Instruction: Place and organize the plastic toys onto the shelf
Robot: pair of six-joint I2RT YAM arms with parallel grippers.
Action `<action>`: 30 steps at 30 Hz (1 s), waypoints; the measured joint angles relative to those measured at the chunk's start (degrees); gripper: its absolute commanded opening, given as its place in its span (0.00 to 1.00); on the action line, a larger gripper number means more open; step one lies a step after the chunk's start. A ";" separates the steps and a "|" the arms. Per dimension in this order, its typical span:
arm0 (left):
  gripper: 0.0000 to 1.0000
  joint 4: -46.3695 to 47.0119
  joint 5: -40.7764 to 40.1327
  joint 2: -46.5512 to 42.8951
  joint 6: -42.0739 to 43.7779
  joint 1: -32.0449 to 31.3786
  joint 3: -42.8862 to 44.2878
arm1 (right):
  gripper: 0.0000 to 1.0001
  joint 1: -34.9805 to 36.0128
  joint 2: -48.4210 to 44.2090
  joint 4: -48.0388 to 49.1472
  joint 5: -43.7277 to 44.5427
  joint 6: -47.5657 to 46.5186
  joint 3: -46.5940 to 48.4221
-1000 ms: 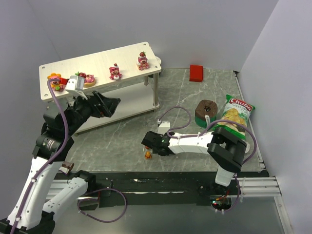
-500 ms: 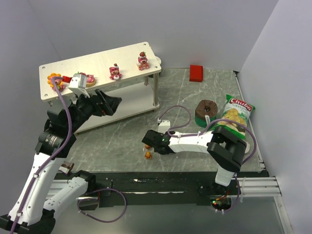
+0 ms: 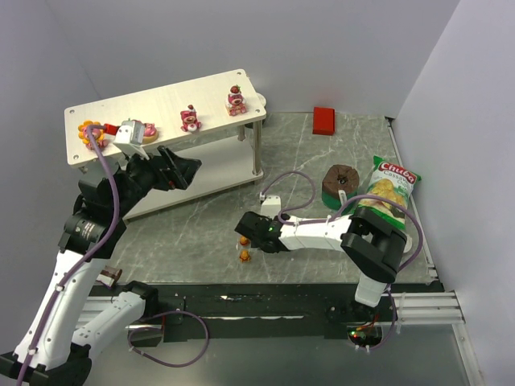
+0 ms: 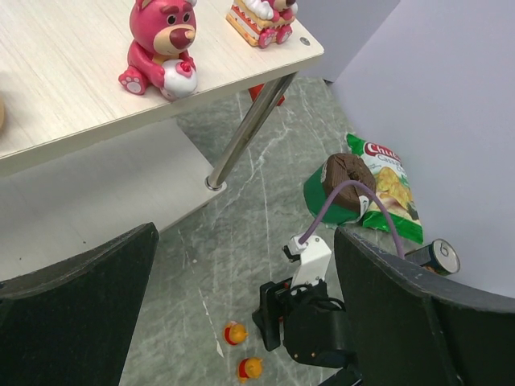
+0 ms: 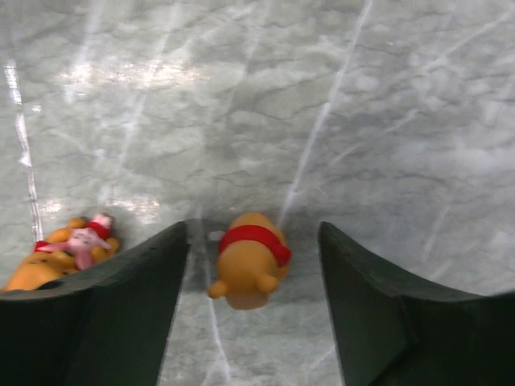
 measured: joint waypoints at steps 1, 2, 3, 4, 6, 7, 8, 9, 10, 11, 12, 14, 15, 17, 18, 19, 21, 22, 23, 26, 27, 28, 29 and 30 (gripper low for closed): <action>0.96 0.00 0.00 0.02 0.02 0.00 0.07 | 0.63 0.00 -0.02 0.98 -0.13 -0.55 -0.28; 0.96 0.02 0.00 0.00 0.04 0.00 0.09 | 0.62 0.00 -0.09 1.97 -0.28 -1.11 -0.57; 0.96 0.02 -0.02 0.00 0.09 0.00 0.09 | 0.62 0.00 -0.15 2.95 -0.42 -1.53 -0.92; 0.96 0.00 -0.02 0.00 0.17 0.00 0.09 | 0.61 0.00 -0.31 4.00 -0.57 -2.03 -1.33; 0.96 -0.07 -0.02 0.02 0.20 0.00 0.09 | 0.55 0.00 -0.72 5.44 -0.72 -2.97 -2.16; 0.96 -0.11 -0.02 0.02 0.20 0.00 0.09 | 0.53 0.00 -0.90 6.05 -0.90 -3.26 -2.49; 0.97 -0.11 -0.02 0.02 0.20 0.00 0.09 | 0.49 0.00 -0.98 6.58 -0.90 -3.52 -2.73; 0.96 -0.11 -0.02 0.02 0.20 0.00 0.09 | 0.46 0.00 -1.01 6.97 -0.87 -3.76 -2.89; 0.96 -0.11 -0.02 0.02 0.20 0.00 0.09 | 0.42 0.00 -1.03 7.15 -0.87 -4.07 -2.95; 0.97 -0.11 -0.02 0.02 0.20 0.00 0.09 | 0.34 0.00 -1.03 7.28 -0.85 -4.22 -2.97; 0.96 -0.13 -0.02 0.02 0.20 0.00 0.11 | 0.29 0.00 -1.03 7.34 -0.85 -4.52 -2.97; 0.97 -0.17 -0.02 0.02 0.20 -0.04 0.11 | 0.18 -0.02 -1.03 7.26 -0.72 -4.68 -2.97; 0.96 -0.26 -0.04 0.02 0.20 -0.09 0.15 | 0.15 -0.04 -1.03 7.30 -0.72 -4.76 -2.95; 0.96 -0.28 -0.07 0.02 0.20 -0.09 0.20 | 0.09 -0.04 -1.03 7.17 -0.72 -4.74 -2.86; 0.97 -0.31 -0.20 0.00 0.20 -0.09 0.20 | 0.08 -0.04 -1.03 6.99 -0.74 -4.74 -2.78; 0.96 -0.31 -0.35 0.00 0.20 -0.09 0.20 | 0.08 -0.04 -0.98 6.67 -0.79 -4.76 -2.56; 0.96 -0.59 -0.76 0.00 0.20 -0.09 0.28 | 0.06 -0.15 -0.83 5.53 -1.09 -5.03 -1.86; 0.96 -1.14 -1.07 0.00 0.20 -0.09 0.50 | 0.06 -0.28 -0.79 4.42 -1.49 -5.46 -1.31; 0.96 -1.51 -1.38 0.00 0.20 -0.09 0.68 | 0.06 -0.37 -0.79 3.43 -1.75 -6.01 -0.90; 0.96 -3.08 -2.10 -0.39 0.26 -0.09 1.49 | 0.06 -1.18 -0.79 -0.39 -2.27 -8.35 1.99; 0.96 -3.54 -2.45 -0.63 0.33 -0.09 1.79 | 0.06 -1.53 -0.79 -1.09 -2.36 -9.25 3.17; 0.96 -3.80 -2.80 -0.90 0.44 -0.09 2.03 | 0.06 -2.08 -0.79 -1.95 -2.64 -10.25 5.05; 0.96 -4.07 -3.04 -1.27 0.59 -0.09 2.34 | 0.06 -2.73 -0.72 -2.56 -3.08 -11.28 7.19; 0.96 -4.28 -3.26 -1.66 0.72 -0.09 2.73 | 0.06 -3.43 -0.66 -2.89 -3.45 -12.37 9.35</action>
